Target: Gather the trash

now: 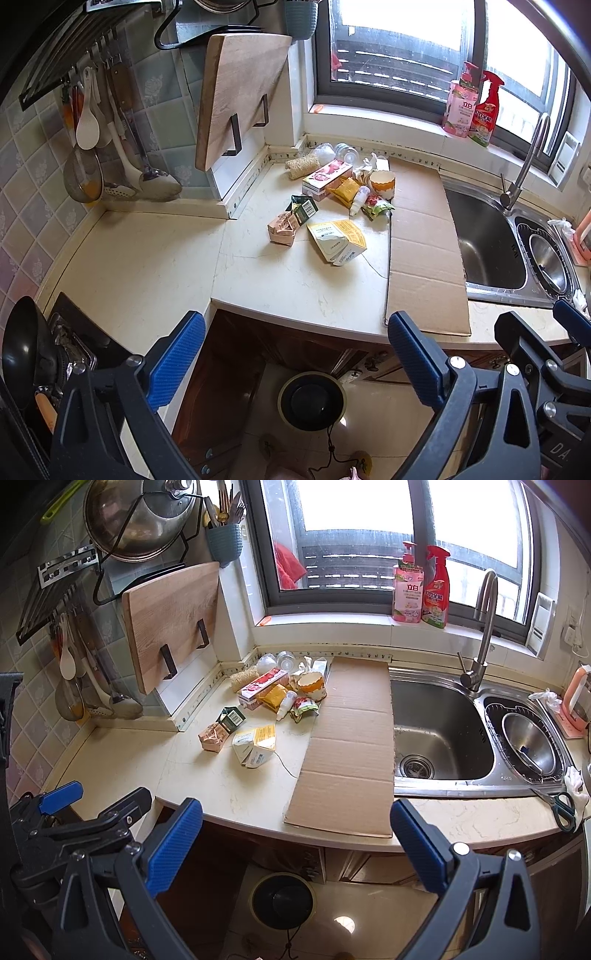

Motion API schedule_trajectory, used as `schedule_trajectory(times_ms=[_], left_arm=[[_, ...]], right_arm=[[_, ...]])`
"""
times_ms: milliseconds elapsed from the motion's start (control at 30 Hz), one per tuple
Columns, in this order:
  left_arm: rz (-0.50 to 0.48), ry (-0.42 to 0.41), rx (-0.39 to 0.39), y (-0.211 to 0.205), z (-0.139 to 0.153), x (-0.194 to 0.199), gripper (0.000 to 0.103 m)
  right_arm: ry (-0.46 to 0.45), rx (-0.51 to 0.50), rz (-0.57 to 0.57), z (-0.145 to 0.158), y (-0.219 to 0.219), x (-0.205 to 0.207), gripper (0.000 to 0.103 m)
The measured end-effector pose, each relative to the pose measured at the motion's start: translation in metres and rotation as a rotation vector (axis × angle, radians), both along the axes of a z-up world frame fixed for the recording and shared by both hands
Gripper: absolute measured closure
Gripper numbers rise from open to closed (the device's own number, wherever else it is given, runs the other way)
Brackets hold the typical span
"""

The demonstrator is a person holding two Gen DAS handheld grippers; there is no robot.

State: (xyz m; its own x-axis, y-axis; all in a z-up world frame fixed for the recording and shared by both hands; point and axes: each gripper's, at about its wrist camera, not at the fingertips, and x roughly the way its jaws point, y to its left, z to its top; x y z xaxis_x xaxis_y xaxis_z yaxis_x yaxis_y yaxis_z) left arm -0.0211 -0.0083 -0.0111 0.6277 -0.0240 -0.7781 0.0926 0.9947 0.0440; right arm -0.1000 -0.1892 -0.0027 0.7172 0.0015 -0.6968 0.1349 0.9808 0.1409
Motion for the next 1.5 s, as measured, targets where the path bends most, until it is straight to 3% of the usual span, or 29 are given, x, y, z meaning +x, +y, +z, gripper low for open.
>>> schedule_trajectory(times_ms=[1067,1500], left_arm=[[0.002,0.014,0.005,0.007,0.0,-0.007,0.005],[-0.089,-0.023,-0.005,0.03,0.024,0.015,0.005]], right_arm=[[0.001,-0.011,0.004,-0.001,0.008,-0.013,0.001],[-0.051,-0.047,-0.07,0.017,0.03,-0.009,0.001]])
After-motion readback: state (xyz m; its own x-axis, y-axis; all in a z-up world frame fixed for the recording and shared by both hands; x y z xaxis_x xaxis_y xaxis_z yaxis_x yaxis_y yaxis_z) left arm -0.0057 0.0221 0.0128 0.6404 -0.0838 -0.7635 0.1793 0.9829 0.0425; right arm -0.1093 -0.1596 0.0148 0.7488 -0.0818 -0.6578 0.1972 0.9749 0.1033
